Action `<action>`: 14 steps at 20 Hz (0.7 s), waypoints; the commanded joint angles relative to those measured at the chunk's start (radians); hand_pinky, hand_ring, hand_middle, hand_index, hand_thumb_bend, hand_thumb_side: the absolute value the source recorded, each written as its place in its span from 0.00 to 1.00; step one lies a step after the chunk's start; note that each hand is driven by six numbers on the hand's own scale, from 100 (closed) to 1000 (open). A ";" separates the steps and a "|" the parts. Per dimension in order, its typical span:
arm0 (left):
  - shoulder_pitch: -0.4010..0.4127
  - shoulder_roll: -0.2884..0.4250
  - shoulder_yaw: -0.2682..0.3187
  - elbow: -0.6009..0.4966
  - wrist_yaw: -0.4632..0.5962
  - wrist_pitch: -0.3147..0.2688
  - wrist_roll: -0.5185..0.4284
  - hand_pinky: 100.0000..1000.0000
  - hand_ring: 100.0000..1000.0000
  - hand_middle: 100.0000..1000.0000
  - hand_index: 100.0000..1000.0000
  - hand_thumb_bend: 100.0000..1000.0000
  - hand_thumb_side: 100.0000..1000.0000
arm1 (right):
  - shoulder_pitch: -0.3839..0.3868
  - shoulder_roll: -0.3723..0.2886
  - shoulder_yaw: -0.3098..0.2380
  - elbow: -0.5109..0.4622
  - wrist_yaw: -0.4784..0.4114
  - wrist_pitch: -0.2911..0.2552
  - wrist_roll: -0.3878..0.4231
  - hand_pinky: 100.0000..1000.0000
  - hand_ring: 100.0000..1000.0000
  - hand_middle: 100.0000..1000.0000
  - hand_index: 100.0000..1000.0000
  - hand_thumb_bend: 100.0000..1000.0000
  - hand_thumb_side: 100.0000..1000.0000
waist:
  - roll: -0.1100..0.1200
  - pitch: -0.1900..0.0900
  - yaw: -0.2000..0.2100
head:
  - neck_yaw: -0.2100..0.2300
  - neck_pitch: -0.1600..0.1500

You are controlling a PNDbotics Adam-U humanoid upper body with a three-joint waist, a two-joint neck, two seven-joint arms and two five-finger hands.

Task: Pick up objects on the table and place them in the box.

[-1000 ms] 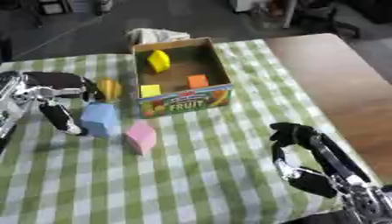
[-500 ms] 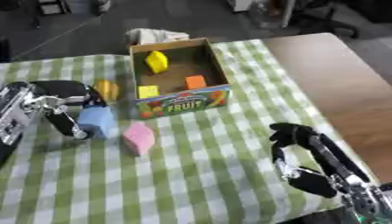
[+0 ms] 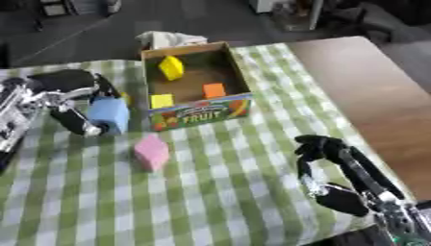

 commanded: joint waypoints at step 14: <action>-0.175 -0.232 0.030 0.226 -0.183 0.037 0.183 0.59 0.54 0.58 0.79 0.17 0.12 | -0.013 -0.004 0.010 -0.012 -0.013 -0.006 0.013 0.66 0.59 0.60 0.82 0.00 0.17 | -0.007 0.004 -0.049 | 0.034 0.004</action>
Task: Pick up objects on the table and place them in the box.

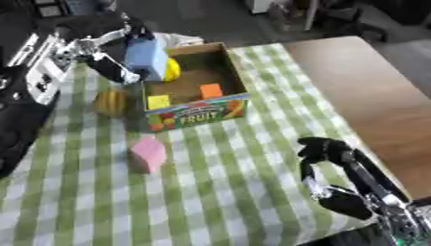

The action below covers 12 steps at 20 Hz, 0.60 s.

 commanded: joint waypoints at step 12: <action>-0.015 -0.024 0.031 0.082 -0.178 0.006 0.042 0.72 0.71 0.79 0.92 0.31 0.50 | -0.014 -0.005 0.000 -0.013 -0.007 -0.001 0.003 0.66 0.59 0.60 0.82 0.00 0.17 | -0.001 -0.005 0.000 | 0.001 0.004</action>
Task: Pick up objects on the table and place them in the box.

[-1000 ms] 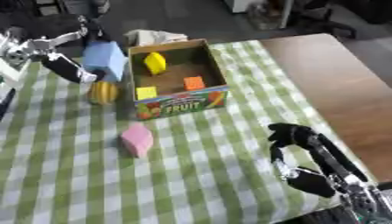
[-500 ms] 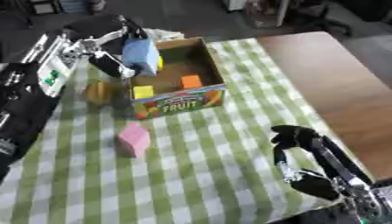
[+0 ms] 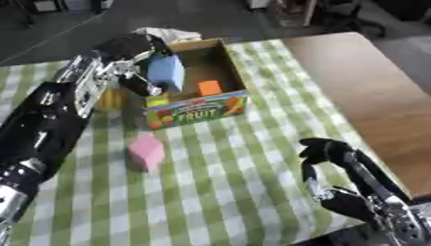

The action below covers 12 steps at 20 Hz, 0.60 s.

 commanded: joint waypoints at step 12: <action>0.002 0.183 0.103 -0.067 0.095 0.058 -0.070 0.69 0.66 0.74 0.89 0.28 0.16 | -0.004 -0.010 -0.012 -0.013 0.000 -0.001 -0.006 0.66 0.59 0.60 0.82 0.00 0.17 | 0.003 -0.017 0.023 | -0.024 0.004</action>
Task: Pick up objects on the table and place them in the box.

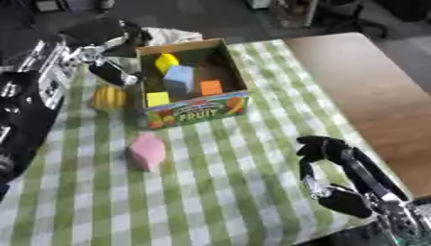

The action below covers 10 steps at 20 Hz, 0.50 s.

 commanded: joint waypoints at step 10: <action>0.014 0.013 0.104 0.240 -0.093 0.034 0.031 0.70 0.70 0.75 0.89 0.23 0.17 | -0.005 -0.007 -0.006 -0.015 -0.002 -0.001 -0.002 0.66 0.59 0.60 0.82 0.00 0.17 | -0.010 -0.007 -0.007 | -0.004 0.004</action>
